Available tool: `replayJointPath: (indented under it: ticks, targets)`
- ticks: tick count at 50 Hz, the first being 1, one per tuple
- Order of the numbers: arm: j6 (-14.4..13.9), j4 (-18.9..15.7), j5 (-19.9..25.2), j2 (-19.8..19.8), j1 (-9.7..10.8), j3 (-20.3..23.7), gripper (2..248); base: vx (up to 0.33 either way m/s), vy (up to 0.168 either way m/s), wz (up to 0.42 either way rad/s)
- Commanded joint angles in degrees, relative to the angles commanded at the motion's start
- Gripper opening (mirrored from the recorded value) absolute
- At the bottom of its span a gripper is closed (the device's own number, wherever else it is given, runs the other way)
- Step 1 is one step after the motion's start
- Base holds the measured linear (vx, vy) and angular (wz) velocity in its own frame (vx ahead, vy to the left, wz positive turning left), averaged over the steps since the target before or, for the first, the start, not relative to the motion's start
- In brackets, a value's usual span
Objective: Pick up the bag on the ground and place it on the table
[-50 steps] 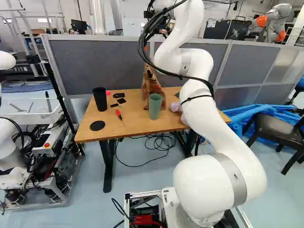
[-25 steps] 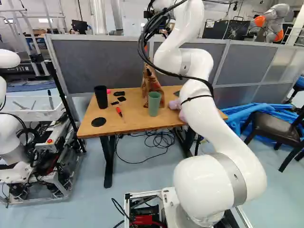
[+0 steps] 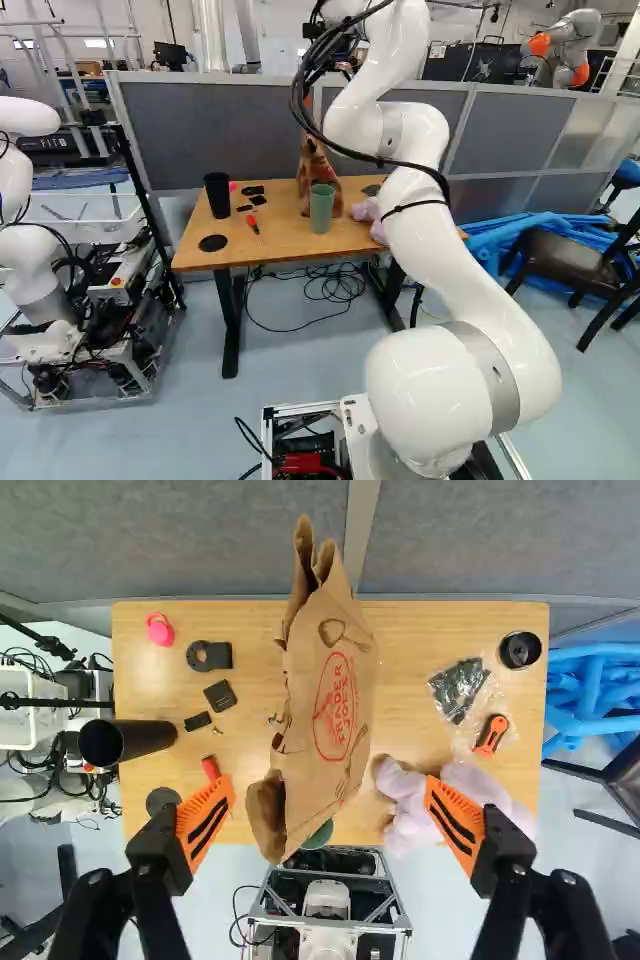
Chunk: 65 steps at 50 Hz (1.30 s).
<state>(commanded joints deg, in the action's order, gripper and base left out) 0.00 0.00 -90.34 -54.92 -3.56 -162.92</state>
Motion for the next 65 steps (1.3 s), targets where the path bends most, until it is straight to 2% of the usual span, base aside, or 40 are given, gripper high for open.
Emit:
replayJointPath:
  ticks: [52,65]
  targets:
    - [0.0,0.0,0.0,0.0,0.0,0.0,247,-0.144,-0.002,0.01]
    - [0.0,0.0,0.0,0.0,0.0,0.0,247,-0.031,0.0,0.003]
